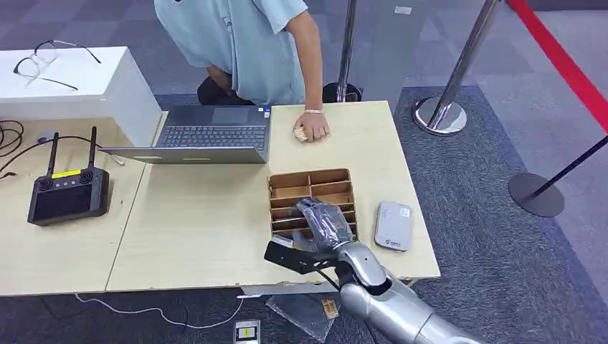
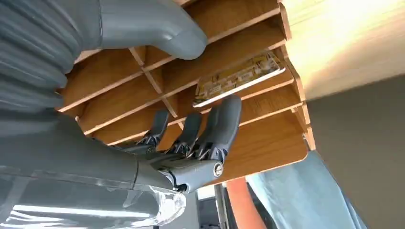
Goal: Pass the card to the sensor for recognition and then transmit it.
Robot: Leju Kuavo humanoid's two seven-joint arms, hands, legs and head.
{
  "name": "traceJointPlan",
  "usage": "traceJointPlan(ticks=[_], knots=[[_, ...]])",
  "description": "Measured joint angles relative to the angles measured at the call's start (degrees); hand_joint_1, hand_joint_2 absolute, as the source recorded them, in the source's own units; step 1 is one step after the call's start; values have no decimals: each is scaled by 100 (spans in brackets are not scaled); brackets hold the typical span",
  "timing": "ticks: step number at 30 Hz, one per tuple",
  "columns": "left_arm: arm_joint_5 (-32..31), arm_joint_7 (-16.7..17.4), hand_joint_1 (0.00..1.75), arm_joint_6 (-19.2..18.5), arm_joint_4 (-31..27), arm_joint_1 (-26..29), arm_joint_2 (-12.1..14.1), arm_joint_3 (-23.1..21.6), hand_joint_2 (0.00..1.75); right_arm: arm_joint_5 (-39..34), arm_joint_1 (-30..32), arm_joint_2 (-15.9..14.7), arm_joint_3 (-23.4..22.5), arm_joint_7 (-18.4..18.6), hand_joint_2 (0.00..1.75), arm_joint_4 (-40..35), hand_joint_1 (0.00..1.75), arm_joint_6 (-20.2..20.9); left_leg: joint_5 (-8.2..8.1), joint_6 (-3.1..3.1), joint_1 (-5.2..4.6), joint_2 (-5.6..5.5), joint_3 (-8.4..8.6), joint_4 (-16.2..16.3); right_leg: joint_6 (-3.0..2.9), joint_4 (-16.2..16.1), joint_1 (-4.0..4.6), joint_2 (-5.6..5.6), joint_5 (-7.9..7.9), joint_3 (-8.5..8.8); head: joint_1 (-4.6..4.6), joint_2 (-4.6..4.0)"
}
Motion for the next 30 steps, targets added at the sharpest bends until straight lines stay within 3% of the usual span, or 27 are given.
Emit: traceJointPlan(ticks=[1, 2, 3, 9, 30], knots=[[0, 2, 0, 0, 0, 0, 0, 0, 175, 0, 3, 0, 0, -4, 175, 0, 91, -2, 0, 0, 0, 0, 0, 0, 0, 0, 0, 0, 0, 0, 0, 0], [0, 2, 0, 0, 0, 0, 0, 0, 175, 2, 8, 0, 0, -6, 175, 0, 108, -2, 0, 0, 0, 0, 0, 0, 0, 0, 0, 0, 0, 0, 0, 0], [0, 2, 0, 0, 0, 0, 0, 0, 175, 0, 14, 0, 0, -9, 175, 0, 140, -4, 0, 0, 0, 0, 0, 0, 0, 0, 0, 0, 0, 0, 0, 0], [0, 2, 0, -7, 0, -1, -20, 0, 175, 0, 22, 9, -2, -59, 175, -15, 166, -15, 0, 0, 0, 0, 0, 0, 0, 0, 0, 0, 0, 1, 0, 0], [-15, 41, 0, -48, 0, -1, -44, 0, 175, -114, 102, 37, -59, -197, 175, -15, 175, -477, 0, 0, 0, 0, -2, 0, 0, 0, 0, 0, 0, -1, 0, 0]])
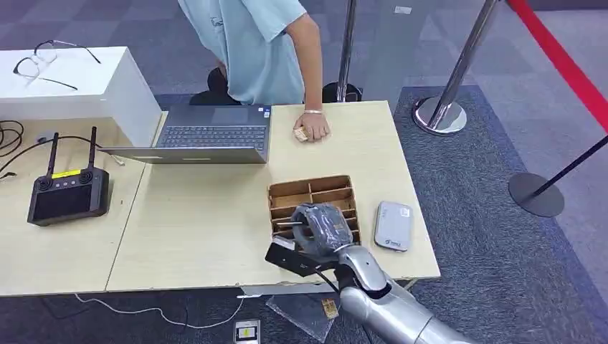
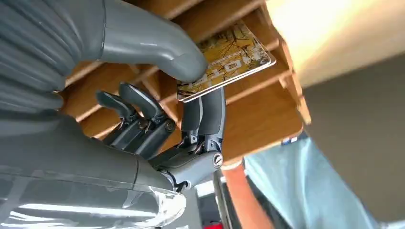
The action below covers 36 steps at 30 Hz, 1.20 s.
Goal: Pass the card to the sensor for recognition and then transmit it.
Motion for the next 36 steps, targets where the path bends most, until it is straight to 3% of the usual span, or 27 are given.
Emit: traceJointPlan(ticks=[8, 21, 36], knots=[[-13, -7, 0, 0, 0, 3, -2, 0, 175, 752, -57, -66, -105, 317, 175, -284, 175, -46, 0, 0, 0, 0, 0, 0, 0, 0, 0, 0, 0, 0, 0, 0], [-59, -15, 0, -4, 0, 3, -2, 0, 175, 1255, -94, -400, -415, 616, 175, -964, 175, 70, 0, 0, -1, 0, 1, 1, 0, 0, -1, 0, 1, 0, 0, 0], [-61, -74, 0, 7, 0, 3, 0, 0, 175, 1766, -338, -905, -680, 850, 175, -1825, 175, 804, 0, 0, -1, -1, 0, 1, 0, 0, -1, 0, 0, 0, -2, 0]])
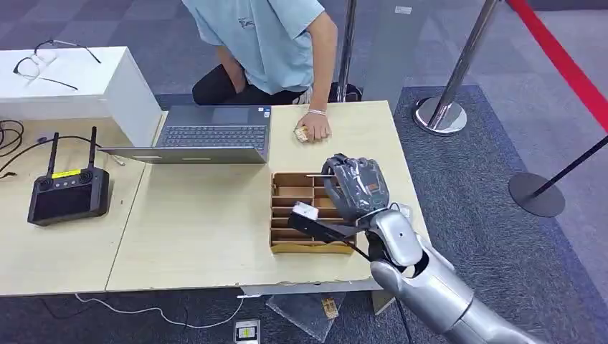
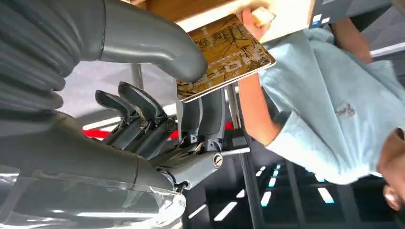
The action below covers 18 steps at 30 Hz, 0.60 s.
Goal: Pass the card to the sensor for recognition and then transmit it.
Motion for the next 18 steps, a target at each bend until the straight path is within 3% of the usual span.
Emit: traceJointPlan(ticks=[12, 18], knots=[[-4, -70, 0, 11, 0, -1, 9, 0, 175, 72, -246, -194, -92, 11, 175, -223, 175, 208, 0, 0, 0, 0, 0, 0, 0, 0, 0, 0, 0, 0, 4, 0], [59, -195, 0, 210, 0, -89, 37, 0, 175, 186, -537, -253, -70, -63, 175, -177, 175, 612, 0, 0, 0, -1, -1, 0, 0, 0, 0, 0, 0, 0, 2, 0]])
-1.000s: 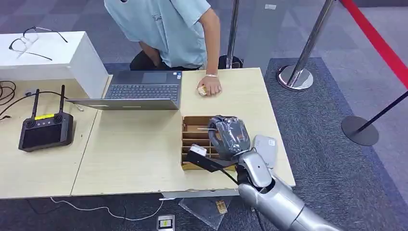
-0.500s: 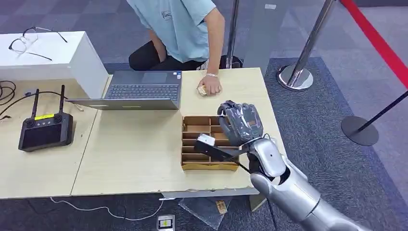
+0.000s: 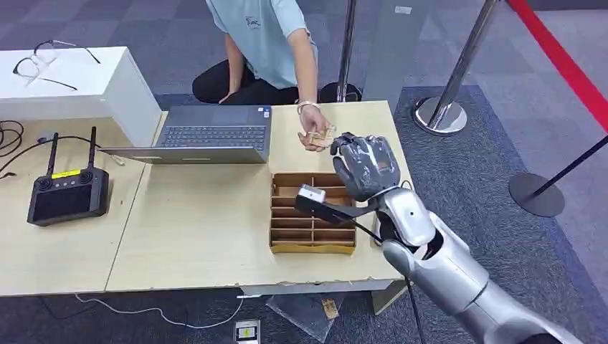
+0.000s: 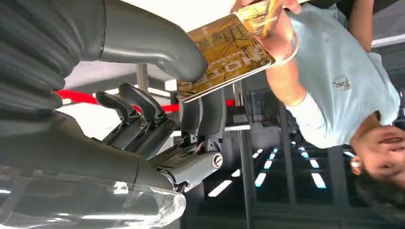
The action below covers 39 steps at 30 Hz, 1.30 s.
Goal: Pass the card to the sensor for recognition and then transmit it.
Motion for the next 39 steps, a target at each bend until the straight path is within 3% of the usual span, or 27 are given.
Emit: traceJointPlan(ticks=[15, 24, 39], knots=[[5, 81, 0, -116, 0, -173, -48, 2, 175, -70, -523, 52, 210, -214, 175, 542, 175, -98, 0, 0, 0, -1, -7, 0, 0, 0, 0, 0, 0, -5, 0, 0], [16, 20, 0, -26, 0, -264, -46, 13, 175, -105, -533, 227, 352, -278, 175, 954, 175, -418, 0, 0, 0, 0, -7, 0, 0, 0, 1, 0, 0, -5, 0, 0], [44, 33, 0, -9, 0, -145, -42, 13, 175, 170, -496, 232, 409, -203, 175, 1375, 175, -380, 0, 0, 0, 0, -7, 0, 0, 0, 0, 0, 0, -6, 0, 0]])
